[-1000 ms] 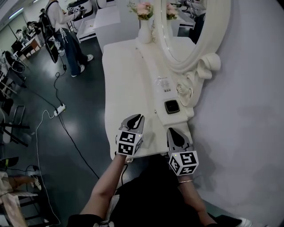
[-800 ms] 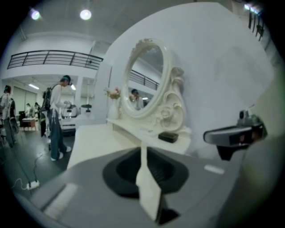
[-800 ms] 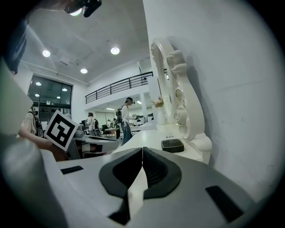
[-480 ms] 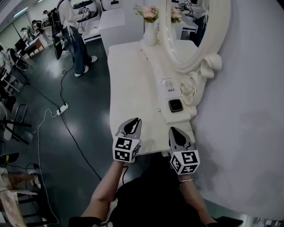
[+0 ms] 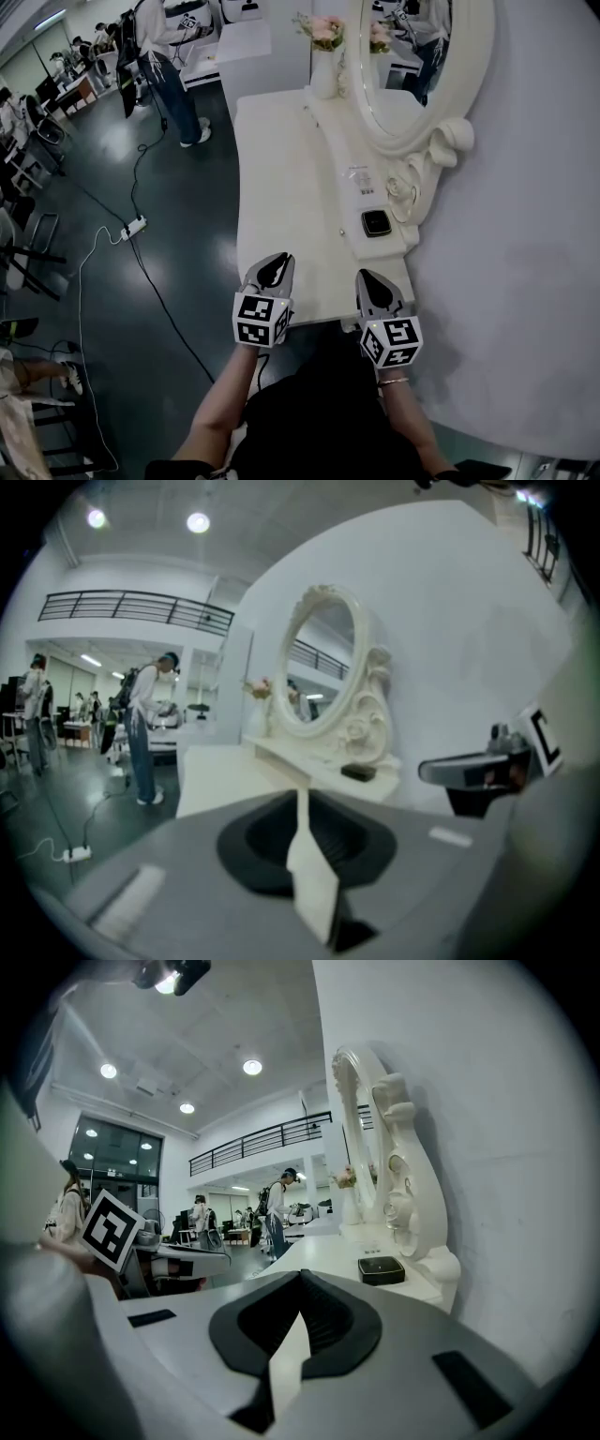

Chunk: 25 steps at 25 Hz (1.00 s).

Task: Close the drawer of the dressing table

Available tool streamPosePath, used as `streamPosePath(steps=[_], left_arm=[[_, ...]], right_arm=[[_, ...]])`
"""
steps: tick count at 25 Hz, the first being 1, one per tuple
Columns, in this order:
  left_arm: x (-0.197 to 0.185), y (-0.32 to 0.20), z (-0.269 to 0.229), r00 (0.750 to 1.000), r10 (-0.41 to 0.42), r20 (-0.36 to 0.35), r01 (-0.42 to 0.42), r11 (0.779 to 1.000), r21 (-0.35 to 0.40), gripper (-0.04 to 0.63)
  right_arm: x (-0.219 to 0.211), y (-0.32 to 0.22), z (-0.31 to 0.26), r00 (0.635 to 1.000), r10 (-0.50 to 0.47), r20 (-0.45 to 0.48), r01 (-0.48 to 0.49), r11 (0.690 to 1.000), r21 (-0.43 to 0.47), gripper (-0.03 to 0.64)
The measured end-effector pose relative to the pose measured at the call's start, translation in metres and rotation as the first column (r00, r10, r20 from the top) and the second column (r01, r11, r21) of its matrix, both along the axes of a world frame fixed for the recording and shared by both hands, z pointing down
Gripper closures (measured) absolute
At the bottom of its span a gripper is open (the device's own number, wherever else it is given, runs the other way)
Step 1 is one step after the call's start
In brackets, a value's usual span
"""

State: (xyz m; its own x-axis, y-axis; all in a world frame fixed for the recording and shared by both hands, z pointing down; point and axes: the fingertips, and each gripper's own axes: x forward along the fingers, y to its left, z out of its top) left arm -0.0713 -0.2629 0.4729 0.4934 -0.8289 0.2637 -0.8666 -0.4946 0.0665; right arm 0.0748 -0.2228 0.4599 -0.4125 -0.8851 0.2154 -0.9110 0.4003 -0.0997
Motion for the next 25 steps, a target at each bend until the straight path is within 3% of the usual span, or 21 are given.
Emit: streamPosePath(steps=[25], left_arm=[[-0.0037, 0.005, 0.003, 1.0, -0.002, -0.006, 0.002, 1.0, -0.002, 0.558]], right_arm=[[-0.0035, 0.0003, -0.0006, 1.0, -0.011, 0.014, 0.012, 1.0, -0.013, 0.614]])
